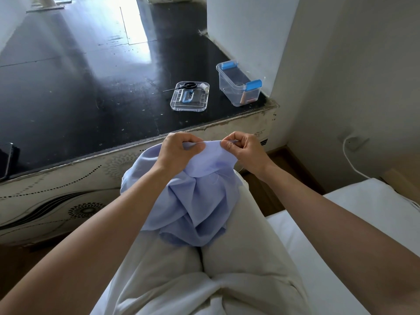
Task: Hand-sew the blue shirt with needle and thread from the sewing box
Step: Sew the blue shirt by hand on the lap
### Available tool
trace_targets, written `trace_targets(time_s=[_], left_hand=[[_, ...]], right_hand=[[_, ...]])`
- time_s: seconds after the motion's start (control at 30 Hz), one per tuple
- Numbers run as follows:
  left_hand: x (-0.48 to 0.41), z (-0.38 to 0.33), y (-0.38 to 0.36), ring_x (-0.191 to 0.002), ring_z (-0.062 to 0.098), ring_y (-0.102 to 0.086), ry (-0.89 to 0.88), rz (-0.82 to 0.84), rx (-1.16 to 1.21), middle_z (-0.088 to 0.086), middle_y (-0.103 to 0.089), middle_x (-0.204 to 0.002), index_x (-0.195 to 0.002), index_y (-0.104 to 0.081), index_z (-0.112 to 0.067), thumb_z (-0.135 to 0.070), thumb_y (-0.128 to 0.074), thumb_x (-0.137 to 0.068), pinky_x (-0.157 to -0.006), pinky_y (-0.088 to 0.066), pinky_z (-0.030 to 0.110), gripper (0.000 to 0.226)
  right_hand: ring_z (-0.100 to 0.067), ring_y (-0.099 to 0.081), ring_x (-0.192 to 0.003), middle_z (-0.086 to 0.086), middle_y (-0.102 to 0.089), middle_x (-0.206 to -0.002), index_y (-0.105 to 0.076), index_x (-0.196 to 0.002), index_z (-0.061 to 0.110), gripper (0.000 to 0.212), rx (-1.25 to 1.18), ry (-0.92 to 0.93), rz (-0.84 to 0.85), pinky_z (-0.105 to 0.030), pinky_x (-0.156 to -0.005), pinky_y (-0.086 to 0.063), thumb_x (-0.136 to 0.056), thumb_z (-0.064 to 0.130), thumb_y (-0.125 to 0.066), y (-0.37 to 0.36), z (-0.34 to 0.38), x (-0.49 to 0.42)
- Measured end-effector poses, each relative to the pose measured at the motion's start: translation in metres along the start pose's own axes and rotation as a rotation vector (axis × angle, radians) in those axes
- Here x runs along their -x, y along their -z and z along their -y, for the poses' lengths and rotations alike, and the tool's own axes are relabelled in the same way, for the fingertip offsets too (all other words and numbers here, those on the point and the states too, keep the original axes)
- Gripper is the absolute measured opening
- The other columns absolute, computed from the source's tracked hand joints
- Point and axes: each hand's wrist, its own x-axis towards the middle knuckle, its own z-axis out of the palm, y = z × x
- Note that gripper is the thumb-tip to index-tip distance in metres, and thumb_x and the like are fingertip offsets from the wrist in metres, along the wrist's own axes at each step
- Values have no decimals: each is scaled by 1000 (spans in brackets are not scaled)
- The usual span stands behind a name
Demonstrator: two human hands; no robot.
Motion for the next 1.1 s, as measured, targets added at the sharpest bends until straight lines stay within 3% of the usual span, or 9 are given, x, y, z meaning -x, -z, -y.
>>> trace_targets(time_s=[0.27, 0.4, 0.53, 0.83, 0.97, 1.1], left_hand=[[-2, 3, -3, -85, 22, -62, -122, -40, -67, -1, -65, -89, -88, -71, -16, -17, -68, -90, -76, -55, 36, 4], [1, 1, -6, -74, 17, -58, -168, -45, -56, -2, -64, -80, -83, -64, -15, -16, -63, -93, -64, -46, 24, 11], [2, 4, -9, -72, 19, -57, -190, -69, -42, -2, -64, -79, -82, -64, -15, -24, -59, -92, -64, -45, 28, 14], [2, 3, -8, -71, 5, -55, -224, -74, -77, -6, -63, -81, -84, -64, -18, -15, -60, -95, -64, -39, 7, 12], [0, 1, -10, -80, 8, -62, -201, -42, -61, -2, -68, -92, -97, -71, -9, -17, -60, -96, -70, -46, 7, 14], [-1, -7, -10, -80, 11, -65, -145, 55, 67, 4, -70, -91, -98, -73, -12, -19, -67, -90, -67, -53, 13, 12]], right_hand=[[-15, -63, -80, 6, -63, -82, -63, -92, 12, 13, -7, 25, -31, -18, -65, -57, -96, 24, -60, 0, -1, -1], [-21, -63, -84, 3, -64, -82, -64, -93, 11, 16, -16, 31, -30, -28, -68, -58, -96, 26, -59, 2, -2, -2], [-24, -64, -85, 2, -64, -82, -65, -93, 11, 16, -18, 37, -30, -31, -70, -59, -96, 25, -59, 3, -2, -1], [-17, -62, -81, 3, -64, -80, -65, -90, 14, 14, -27, 30, -37, -26, -69, -57, -96, 26, -60, 2, -2, 0], [-11, -63, -76, 5, -63, -77, -65, -90, 14, 13, -26, 33, -43, -21, -66, -56, -96, 25, -60, 2, -1, 0], [-22, -65, -82, 2, -65, -80, -65, -90, 14, 12, -36, 32, -24, -28, -69, -59, -95, 24, -61, 3, -2, 0]])
